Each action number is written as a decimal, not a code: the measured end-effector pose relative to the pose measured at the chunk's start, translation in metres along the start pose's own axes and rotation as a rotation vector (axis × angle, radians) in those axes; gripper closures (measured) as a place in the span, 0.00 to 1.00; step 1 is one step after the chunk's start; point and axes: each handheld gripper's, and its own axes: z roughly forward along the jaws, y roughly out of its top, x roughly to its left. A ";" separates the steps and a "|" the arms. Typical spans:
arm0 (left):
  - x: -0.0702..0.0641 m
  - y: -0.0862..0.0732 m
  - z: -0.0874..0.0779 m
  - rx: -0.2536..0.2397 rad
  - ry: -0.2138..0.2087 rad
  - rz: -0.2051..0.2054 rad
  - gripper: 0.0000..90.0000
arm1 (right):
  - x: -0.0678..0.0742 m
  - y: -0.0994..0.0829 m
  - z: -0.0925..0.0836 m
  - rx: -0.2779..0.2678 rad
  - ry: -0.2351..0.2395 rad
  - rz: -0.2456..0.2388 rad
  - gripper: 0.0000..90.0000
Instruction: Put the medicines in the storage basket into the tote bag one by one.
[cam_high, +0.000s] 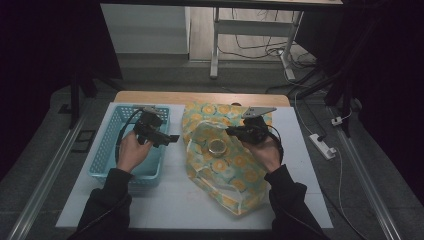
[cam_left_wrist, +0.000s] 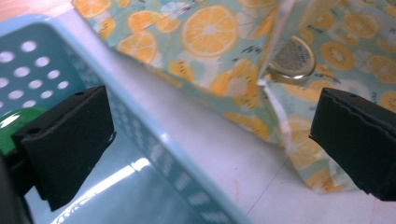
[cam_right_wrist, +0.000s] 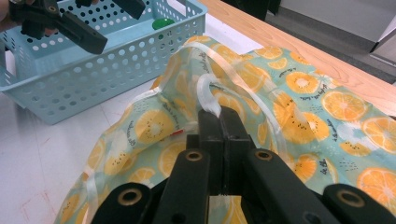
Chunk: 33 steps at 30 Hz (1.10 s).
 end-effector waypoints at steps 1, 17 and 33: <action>0.002 -0.001 -0.001 -0.002 0.010 0.000 0.00 | 0.000 0.000 0.000 -0.001 -0.001 0.000 1.00; 0.056 -0.009 -0.006 0.002 0.147 -0.126 0.00 | 0.000 0.000 0.000 0.003 -0.002 0.000 1.00; 0.077 -0.004 0.030 0.142 0.212 -0.153 0.00 | 0.000 0.000 0.000 0.000 -0.002 -0.001 1.00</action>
